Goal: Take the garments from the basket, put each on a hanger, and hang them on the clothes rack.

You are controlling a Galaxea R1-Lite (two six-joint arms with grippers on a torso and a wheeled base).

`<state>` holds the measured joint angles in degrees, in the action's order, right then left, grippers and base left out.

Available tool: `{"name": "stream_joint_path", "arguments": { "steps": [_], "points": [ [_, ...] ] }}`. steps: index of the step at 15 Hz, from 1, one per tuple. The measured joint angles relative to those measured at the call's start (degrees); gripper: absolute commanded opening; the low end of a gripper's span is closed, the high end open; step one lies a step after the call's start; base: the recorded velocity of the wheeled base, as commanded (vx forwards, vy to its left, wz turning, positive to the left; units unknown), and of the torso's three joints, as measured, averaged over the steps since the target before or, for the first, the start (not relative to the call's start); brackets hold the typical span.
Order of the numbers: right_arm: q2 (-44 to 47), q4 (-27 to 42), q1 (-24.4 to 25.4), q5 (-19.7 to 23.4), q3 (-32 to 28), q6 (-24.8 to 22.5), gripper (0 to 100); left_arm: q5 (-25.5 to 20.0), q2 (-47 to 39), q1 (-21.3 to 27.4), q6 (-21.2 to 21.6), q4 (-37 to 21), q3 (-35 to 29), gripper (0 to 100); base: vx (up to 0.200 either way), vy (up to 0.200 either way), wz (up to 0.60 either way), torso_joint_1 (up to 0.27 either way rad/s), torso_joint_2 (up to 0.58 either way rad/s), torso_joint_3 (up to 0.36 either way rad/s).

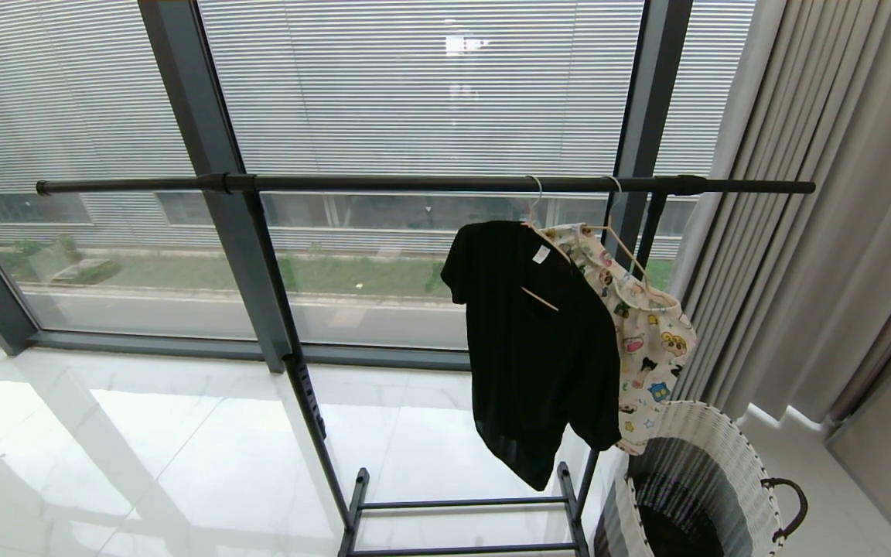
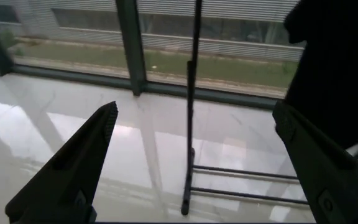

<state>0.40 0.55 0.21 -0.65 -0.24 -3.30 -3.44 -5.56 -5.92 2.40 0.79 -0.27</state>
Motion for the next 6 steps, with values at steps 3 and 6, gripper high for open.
{"name": "stream_joint_path", "arguments": {
  "steps": [3,6],
  "points": [
    [-0.2,0.0,-0.07,0.0,0.0,-0.33,100,12.57,0.05,1.05,-0.16,0.4,-0.26,100,0.0,0.0,0.0,0.0,0.0,0.0],
    [-0.22,0.02,-0.1,-0.01,0.0,-0.2,100,26.12,0.09,1.18,-2.95,2.11,0.13,100,0.0,0.0,0.0,0.0,0.0,0.0]
  ]
}}
